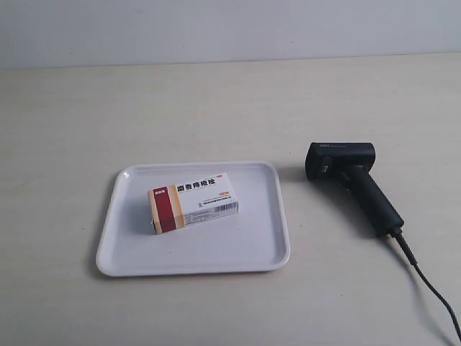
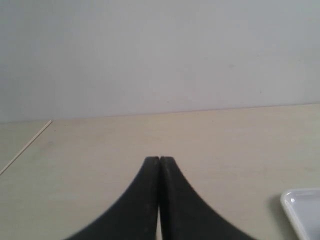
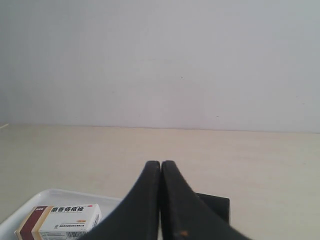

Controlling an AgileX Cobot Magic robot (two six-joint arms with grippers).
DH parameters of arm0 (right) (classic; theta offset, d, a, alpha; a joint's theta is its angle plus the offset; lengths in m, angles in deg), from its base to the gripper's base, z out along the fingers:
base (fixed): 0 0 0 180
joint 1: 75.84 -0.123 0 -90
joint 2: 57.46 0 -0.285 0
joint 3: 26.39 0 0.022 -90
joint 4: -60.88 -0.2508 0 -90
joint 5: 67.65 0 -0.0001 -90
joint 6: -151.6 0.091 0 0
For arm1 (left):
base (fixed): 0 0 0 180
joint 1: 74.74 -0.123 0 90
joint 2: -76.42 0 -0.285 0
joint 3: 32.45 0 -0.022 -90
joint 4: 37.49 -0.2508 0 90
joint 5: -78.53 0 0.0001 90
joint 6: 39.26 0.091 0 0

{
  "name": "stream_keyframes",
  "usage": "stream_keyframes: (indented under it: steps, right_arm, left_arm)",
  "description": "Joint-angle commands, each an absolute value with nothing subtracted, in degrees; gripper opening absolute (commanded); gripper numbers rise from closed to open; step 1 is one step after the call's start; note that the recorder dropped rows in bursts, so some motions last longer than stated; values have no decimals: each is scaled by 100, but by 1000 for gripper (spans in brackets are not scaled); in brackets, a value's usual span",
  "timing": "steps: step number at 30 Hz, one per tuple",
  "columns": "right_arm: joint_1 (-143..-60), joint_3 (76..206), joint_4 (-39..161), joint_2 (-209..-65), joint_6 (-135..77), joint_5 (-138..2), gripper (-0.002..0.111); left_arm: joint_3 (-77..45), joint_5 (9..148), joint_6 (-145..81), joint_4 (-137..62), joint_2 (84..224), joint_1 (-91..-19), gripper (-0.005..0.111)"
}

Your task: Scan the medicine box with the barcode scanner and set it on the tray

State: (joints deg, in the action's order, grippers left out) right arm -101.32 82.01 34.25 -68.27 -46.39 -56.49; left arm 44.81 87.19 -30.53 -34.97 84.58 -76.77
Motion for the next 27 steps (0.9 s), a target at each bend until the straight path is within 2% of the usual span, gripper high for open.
stream_keyframes:
  steps: [1,15,18,22,27]
  right_arm:
    - [-10119,8195,3431,-6790,-4626,-5663,0]
    - [-10119,8183,3327,-6790,-4744,-5776,0]
    - [-10119,8013,5007,-6790,-3496,-5859,0]
    - [-10119,7664,7142,-6790,-674,-5916,0]
    - [-10119,7639,7346,-6790,-549,-5851,0]
  left_arm:
    - [4476,8723,-3053,-3499,8421,-7688,2]
    - [4476,8723,-3053,-3499,8421,-7688,2]
    - [4476,8723,-3053,-3499,8421,-7688,2]
    - [4476,8723,-3053,-3499,8421,-7688,2]
    - [4476,8723,-3053,-3499,8421,-7688,2]
